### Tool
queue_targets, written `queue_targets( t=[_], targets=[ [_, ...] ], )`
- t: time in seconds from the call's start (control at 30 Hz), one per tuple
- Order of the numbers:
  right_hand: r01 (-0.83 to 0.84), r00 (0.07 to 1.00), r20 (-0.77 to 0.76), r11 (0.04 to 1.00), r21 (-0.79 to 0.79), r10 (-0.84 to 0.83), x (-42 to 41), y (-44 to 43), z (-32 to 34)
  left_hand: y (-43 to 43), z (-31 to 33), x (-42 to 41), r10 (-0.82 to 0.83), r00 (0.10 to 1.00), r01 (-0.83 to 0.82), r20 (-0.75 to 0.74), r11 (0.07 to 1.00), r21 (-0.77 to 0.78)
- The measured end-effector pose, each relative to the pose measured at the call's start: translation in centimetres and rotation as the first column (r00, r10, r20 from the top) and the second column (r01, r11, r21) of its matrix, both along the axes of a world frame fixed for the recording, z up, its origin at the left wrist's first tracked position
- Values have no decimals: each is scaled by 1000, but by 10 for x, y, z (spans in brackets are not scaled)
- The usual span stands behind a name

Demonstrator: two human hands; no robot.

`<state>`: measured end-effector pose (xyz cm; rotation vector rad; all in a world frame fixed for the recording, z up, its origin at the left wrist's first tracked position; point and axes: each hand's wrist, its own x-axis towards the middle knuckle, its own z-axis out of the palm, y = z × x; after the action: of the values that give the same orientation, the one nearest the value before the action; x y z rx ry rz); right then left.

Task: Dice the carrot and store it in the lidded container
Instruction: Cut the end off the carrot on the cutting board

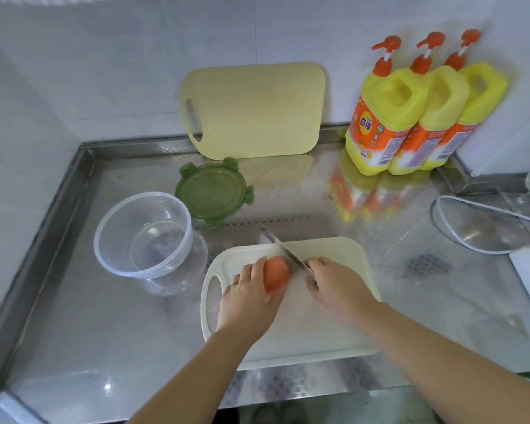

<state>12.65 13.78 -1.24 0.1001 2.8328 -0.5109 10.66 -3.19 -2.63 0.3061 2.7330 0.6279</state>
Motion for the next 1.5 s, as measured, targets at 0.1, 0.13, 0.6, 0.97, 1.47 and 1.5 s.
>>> queue_targets(
  t=[0.1,0.13,0.6,0.97,1.47,1.5],
  targets=[
    [-11,1000,4,1000,17,11,-4,0,4,0,0,-2,2,1000,-2,13,1000,9],
    [-7,1000,-12,1000,3,7,-3,1,9,-1,0,-2,6,1000,-6,18,1000,18],
    [-51,998,-37,999,3,51,29,-10,42,3,0,2,29,1000,-29,1,999,25],
    [-56,998,8,998,42,56,35,-13,47,5,0,2,23,1000,-23,-13,1000,-3],
    [-62,992,111,998,26,58,14,-17,38,3,-4,-4,10,1000,-10,-10,1000,27],
    [-66,992,110,997,28,63,11,-18,37,3,-4,-4,11,1000,-11,-8,1000,29]
  ],
)
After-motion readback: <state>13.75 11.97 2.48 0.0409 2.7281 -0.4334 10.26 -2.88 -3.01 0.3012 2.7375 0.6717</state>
